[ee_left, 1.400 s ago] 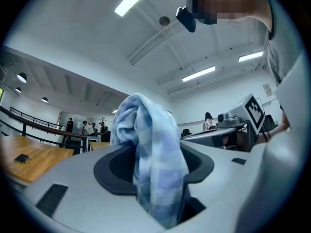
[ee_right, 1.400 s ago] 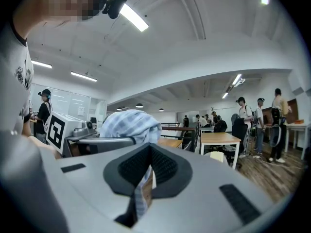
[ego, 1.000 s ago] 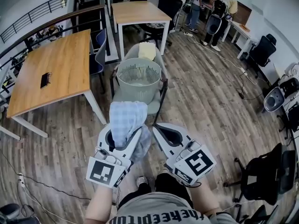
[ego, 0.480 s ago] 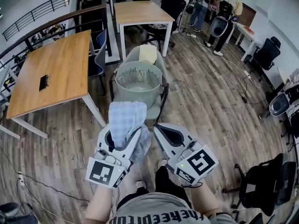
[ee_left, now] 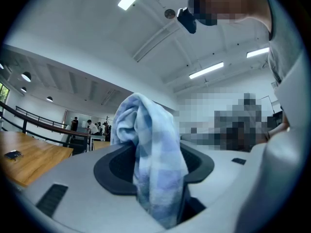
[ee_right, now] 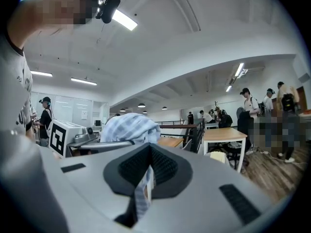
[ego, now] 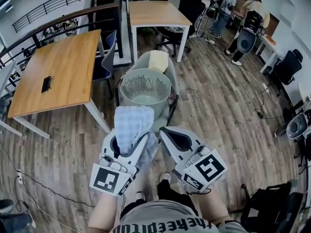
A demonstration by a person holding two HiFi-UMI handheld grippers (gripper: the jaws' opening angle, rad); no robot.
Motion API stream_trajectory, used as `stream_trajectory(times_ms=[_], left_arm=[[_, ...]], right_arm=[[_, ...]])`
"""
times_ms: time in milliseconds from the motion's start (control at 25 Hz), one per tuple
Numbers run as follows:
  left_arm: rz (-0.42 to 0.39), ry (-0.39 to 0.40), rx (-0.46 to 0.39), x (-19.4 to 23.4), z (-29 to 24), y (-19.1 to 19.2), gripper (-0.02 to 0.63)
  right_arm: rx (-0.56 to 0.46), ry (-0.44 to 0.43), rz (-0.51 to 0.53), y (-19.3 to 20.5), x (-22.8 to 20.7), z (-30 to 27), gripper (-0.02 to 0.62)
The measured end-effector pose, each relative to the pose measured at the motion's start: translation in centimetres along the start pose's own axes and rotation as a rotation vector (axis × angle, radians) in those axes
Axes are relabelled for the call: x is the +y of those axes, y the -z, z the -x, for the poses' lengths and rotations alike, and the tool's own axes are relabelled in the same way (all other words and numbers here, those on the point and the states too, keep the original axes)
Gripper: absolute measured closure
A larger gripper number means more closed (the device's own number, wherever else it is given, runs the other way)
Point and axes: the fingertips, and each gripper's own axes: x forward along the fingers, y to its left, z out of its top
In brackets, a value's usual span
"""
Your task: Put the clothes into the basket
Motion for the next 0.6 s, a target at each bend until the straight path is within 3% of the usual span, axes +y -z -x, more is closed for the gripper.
stream_trajectory(times_ms=[600], left_arm=[[-0.008,-0.082,0.010,-0.3,-7.4,0.9,0.379]], right_arm=[[0.003,-0.093,-0.008,0.0,-7.8,-1.0,0.586]])
